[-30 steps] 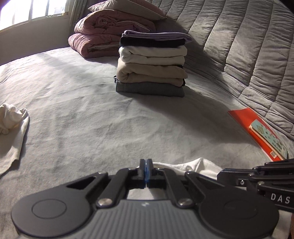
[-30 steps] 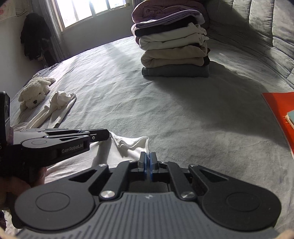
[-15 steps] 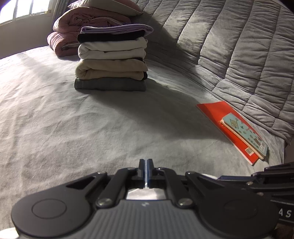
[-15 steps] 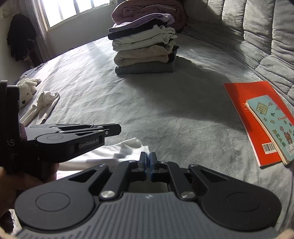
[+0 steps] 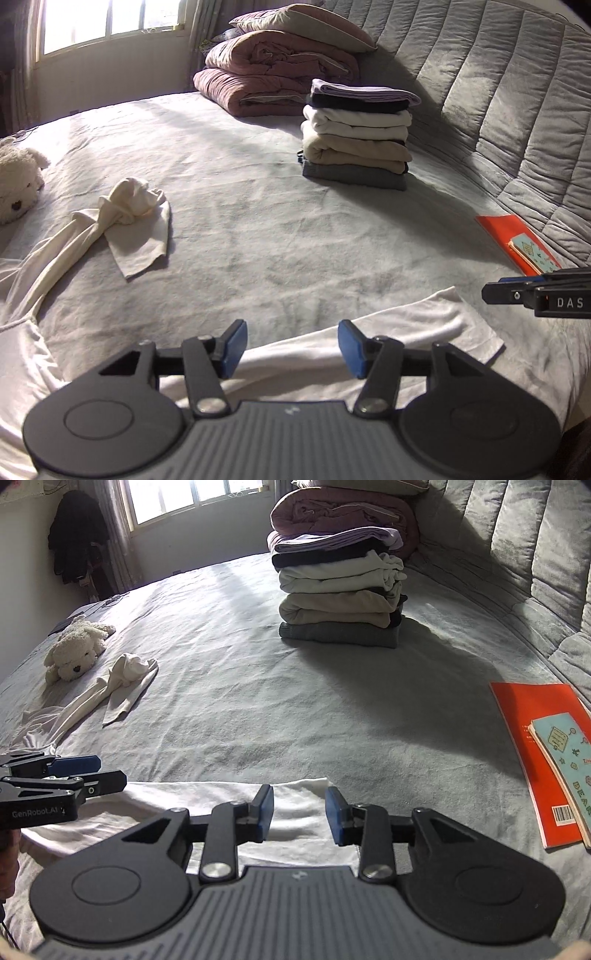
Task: Fold clothes
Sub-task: 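Grasp the waistband with the left gripper while the right gripper grasps the leg cuff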
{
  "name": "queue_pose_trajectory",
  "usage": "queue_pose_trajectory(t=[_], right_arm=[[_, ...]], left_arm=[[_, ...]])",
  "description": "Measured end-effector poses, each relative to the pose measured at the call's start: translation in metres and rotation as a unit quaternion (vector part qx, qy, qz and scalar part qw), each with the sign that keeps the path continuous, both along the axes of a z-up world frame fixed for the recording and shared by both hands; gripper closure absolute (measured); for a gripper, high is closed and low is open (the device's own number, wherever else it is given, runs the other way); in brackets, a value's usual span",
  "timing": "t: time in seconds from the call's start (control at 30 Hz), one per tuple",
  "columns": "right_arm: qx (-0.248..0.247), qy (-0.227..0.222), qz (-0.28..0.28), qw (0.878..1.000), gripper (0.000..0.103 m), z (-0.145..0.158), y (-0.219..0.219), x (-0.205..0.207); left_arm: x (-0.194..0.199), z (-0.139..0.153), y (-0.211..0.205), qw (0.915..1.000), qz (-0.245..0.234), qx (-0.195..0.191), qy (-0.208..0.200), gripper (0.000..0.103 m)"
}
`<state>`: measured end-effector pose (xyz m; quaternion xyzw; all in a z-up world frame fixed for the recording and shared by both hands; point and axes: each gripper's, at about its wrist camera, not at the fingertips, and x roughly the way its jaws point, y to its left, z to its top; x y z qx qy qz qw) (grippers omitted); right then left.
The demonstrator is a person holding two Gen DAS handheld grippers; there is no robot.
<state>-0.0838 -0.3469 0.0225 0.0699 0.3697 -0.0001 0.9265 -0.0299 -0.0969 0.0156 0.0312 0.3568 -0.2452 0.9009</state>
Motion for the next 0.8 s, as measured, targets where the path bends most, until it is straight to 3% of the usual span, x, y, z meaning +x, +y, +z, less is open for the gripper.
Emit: queue_pose_trajectory(t=[0.13,0.23,0.43,0.57,0.8], right_arm=[[0.011,0.009,0.038,0.999,0.068,-0.005,0.02,0.011],[0.045,0.033,0.07,0.996,0.068,-0.012,0.034,0.021],[0.054,0.054,0.116,0.99,0.062,-0.017,0.071,0.035],[0.041,0.062,0.135,0.988,0.062,-0.022,0.091,0.044],[0.037,0.072,0.197,0.977,0.062,-0.027,0.131,0.05]], left_arm=[[-0.001,0.0,0.05,0.998,0.061,0.011,0.009,0.046],[-0.007,0.0,0.09,0.9943,0.104,0.021,0.006,0.044],[-0.011,-0.005,0.17,0.9791,0.201,0.029,0.012,0.042],[-0.014,-0.01,0.224,0.9613,0.274,0.017,0.017,0.042],[-0.008,-0.019,0.306,0.9007,0.43,-0.009,0.059,0.043]])
